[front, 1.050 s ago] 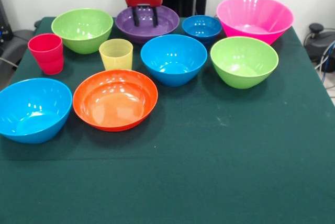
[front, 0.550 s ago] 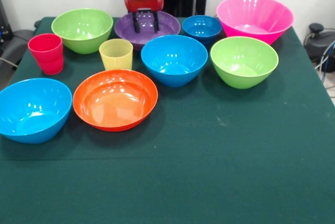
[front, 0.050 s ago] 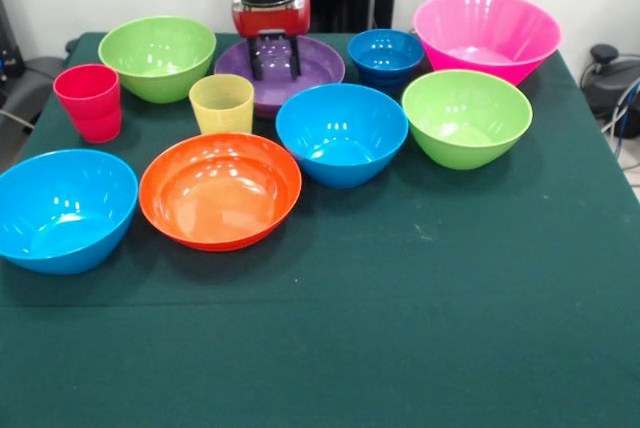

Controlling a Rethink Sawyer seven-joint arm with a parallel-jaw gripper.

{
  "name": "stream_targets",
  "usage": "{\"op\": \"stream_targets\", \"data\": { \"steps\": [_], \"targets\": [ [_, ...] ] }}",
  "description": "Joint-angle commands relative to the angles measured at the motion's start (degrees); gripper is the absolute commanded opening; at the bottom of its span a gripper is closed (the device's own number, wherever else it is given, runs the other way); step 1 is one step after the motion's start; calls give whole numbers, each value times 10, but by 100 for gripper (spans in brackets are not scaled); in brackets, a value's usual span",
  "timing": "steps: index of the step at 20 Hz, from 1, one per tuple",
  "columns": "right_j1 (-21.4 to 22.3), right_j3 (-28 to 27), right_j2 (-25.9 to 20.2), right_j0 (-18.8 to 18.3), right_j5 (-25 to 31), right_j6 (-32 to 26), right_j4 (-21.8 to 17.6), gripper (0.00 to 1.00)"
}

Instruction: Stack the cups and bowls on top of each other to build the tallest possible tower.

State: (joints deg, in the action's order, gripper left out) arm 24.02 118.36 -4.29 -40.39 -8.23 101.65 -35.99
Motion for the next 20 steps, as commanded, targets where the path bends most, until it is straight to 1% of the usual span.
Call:
{"op": "stream_targets", "data": {
  "steps": [1,8,15,20],
  "targets": [
    [-8,-126,-89,22,-74,70,14,100],
    [-7,-130,-89,33,-66,76,22,100],
    [-2,-130,-93,33,-64,79,21,100],
    [-14,-132,-81,39,-80,83,24,100]
  ]
}}
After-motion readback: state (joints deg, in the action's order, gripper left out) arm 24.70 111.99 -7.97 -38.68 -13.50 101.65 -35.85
